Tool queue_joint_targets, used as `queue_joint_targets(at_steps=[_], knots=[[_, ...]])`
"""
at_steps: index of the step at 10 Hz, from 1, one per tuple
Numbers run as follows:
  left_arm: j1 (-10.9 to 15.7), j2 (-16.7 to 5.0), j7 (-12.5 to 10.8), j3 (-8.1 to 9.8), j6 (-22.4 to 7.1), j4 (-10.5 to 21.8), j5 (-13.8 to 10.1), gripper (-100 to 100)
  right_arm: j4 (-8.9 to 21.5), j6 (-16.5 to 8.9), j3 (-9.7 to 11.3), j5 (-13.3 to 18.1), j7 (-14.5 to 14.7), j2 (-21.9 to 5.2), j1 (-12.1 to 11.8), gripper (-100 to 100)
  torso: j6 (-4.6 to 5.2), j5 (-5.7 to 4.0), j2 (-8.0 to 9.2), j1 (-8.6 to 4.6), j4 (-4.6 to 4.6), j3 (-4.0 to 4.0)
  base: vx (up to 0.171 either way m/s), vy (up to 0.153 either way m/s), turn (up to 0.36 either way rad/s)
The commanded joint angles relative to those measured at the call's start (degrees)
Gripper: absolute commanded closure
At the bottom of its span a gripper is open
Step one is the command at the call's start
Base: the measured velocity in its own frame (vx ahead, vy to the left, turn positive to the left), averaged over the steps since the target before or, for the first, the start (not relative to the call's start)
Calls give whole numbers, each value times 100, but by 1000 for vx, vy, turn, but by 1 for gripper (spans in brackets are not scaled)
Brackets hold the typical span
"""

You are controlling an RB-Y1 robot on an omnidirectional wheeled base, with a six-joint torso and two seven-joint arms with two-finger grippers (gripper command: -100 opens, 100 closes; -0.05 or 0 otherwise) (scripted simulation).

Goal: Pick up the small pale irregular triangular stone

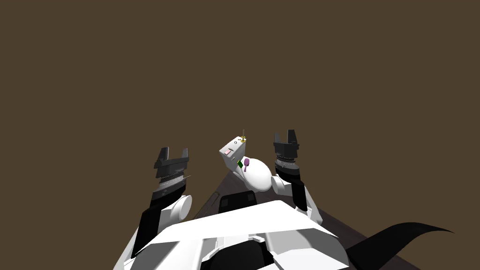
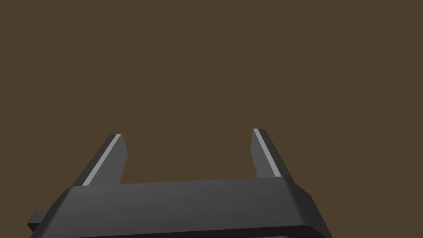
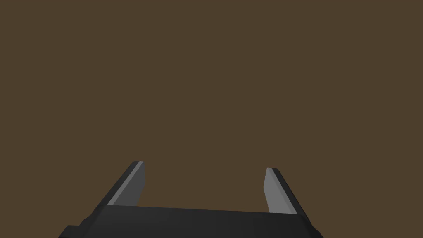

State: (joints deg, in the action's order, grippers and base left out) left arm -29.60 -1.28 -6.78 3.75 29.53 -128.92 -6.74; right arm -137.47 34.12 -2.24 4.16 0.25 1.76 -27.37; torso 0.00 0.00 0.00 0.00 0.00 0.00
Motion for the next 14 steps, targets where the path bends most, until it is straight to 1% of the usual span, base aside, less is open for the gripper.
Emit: queue_joint_targets(at_steps=[1, 3, 7, 8, 10, 11, 12, 13, 14], knots=[[87, -177, -1, -43, -241, 30, -20, -100, 0, 0, 0, 0, 0, 0, 0, 0, 0, 0, 0, 0, 0, 0, 4, -4, -93], [176, -322, -3, -91, -497, 59, -42, -100, 0, 0, 0, 0, 0, 0, 0, 0, 1, 0, -3, 0, -1, -2, 8, -2, -67], [432, -659, -8, -227, -1163, 141, -104, -100, 0, 0, 0, 0, 0, 0, 0, 0, 1, 0, -5, -1, -1, -3, 9, -2, -90], [432, -659, -8, -227, -1231, 141, -104, -100, 0, 0, 0, 0, 0, 0, 0, 0, 1, 0, -5, -1, -1, -3, 8, -1, -23], [593, -847, -10, -312, -1642, 196, -144, -100, 0, 0, 0, 0, 0, 0, 0, 0, 1, 0, -4, -1, -1, -2, 8, -4, -93], [593, -847, -10, -312, -1692, 196, -144, -100, 0, 0, 0, 0, 0, 0, 0, 0, 1, 0, -4, -2, -1, -2, 7, 0, -33], [682, -946, -12, -358, -1911, 227, -165, -100, 0, 0, 0, 0, 0, 0, 0, 0, -1, 0, -4, 0, -1, -2, 8, -1, -69], [682, -946, -12, -358, -1942, 227, -165, -100, 0, 0, 0, 0, 0, 0, 0, 0, 1, 0, -5, 0, -1, -3, 6, 0, -44], [775, -1048, -13, -406, -2171, 261, -186, -100, 0, 0, 0, 0, 0, 0, 0, 0, -1, 0, -4, 0, -1, -2, 6, -2, -93]])
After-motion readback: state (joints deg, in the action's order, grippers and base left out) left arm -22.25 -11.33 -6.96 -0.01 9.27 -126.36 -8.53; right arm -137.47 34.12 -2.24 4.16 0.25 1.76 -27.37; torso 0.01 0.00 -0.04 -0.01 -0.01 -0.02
